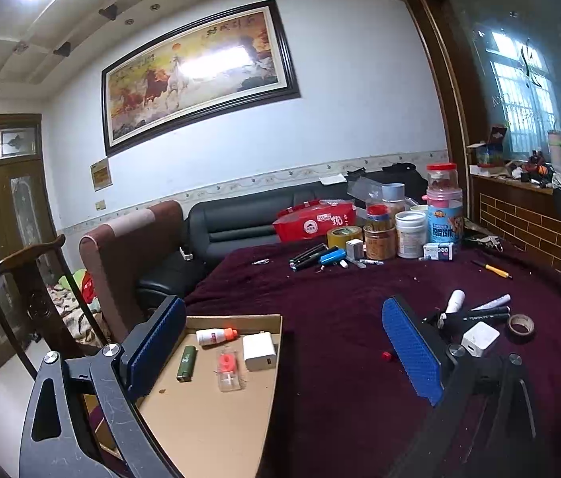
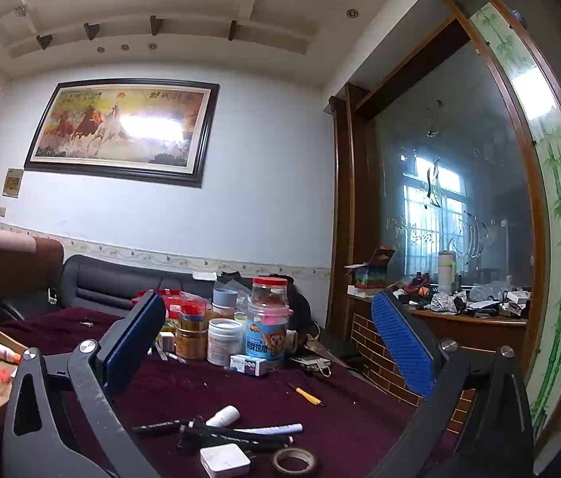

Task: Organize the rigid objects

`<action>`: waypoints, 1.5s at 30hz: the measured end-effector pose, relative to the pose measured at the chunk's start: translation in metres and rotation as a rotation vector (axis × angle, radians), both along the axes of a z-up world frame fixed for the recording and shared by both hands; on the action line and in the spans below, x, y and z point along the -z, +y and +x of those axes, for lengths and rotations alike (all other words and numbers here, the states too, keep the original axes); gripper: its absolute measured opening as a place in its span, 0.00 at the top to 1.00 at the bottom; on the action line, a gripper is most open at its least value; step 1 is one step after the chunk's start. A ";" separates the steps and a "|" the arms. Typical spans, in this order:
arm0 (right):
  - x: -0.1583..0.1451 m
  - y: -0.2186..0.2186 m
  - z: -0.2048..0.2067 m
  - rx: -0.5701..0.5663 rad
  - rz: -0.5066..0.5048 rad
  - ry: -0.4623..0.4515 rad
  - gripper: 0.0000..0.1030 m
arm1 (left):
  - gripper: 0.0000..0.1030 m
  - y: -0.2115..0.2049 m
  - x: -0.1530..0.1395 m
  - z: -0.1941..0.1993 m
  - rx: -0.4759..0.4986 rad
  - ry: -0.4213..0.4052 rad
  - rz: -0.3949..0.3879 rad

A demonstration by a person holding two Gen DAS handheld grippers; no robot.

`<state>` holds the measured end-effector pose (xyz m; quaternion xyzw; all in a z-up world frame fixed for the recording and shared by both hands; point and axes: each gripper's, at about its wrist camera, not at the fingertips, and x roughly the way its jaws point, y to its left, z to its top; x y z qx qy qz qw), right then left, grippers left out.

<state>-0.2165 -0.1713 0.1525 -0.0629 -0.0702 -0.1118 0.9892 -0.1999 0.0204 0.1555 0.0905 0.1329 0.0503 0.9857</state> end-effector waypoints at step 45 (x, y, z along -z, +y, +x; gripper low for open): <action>0.073 -0.158 0.171 -0.311 0.679 0.577 0.00 | 0.60 -0.109 0.133 0.236 0.216 0.698 0.006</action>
